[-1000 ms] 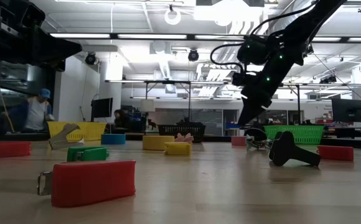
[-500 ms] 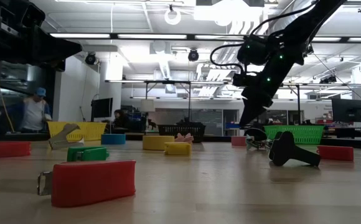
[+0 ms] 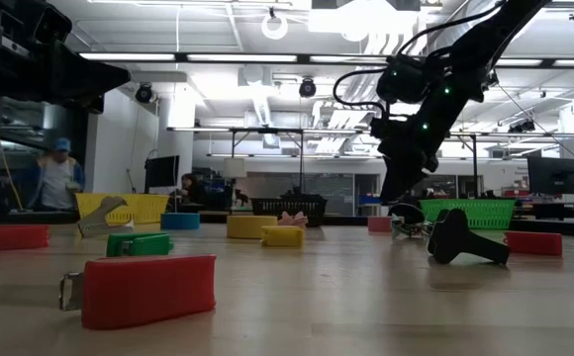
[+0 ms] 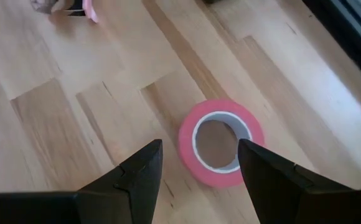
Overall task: Pick and place Stapler, Stapler remover, tape
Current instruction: Put the pink tape into the green bin
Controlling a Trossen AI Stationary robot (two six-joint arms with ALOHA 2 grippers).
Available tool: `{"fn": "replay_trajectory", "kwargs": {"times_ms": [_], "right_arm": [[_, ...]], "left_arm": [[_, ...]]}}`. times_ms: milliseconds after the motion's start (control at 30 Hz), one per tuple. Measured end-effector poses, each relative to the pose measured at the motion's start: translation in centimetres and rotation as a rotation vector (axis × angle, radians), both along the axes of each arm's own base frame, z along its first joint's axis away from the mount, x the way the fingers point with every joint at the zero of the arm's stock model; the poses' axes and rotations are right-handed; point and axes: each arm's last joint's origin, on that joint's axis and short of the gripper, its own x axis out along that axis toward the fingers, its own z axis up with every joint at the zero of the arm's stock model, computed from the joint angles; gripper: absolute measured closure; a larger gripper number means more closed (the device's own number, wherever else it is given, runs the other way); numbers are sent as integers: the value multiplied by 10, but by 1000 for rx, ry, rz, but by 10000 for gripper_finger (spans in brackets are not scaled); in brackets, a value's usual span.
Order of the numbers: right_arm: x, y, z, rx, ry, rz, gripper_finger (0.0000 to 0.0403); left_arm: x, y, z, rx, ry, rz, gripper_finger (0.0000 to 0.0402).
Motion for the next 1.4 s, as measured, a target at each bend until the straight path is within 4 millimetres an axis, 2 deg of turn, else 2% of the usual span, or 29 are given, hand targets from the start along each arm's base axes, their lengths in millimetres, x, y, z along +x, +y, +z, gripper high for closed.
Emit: {"fn": "replay_trajectory", "kwargs": {"times_ms": [200,400,633,967,1133,1400], "right_arm": [[8,3,-19,39,63,-3,202],[15,-4,-21,15,77,-45,202],[18,-4,-18,-11,90,61,202],[23,-6,-39,20,150,91,204],[23,-6,-38,21,140,72,238],[18,-2,-23,57,81,10,335]], "left_arm": [[0,0,0,0,0,0,400],[0,0,0,0,0,0,400],[0,0,0,0,0,0,400],[0,0,0,0,0,0,400],[0,0,0,0,0,0,400],[0,0,0,0,0,0,400]]}}
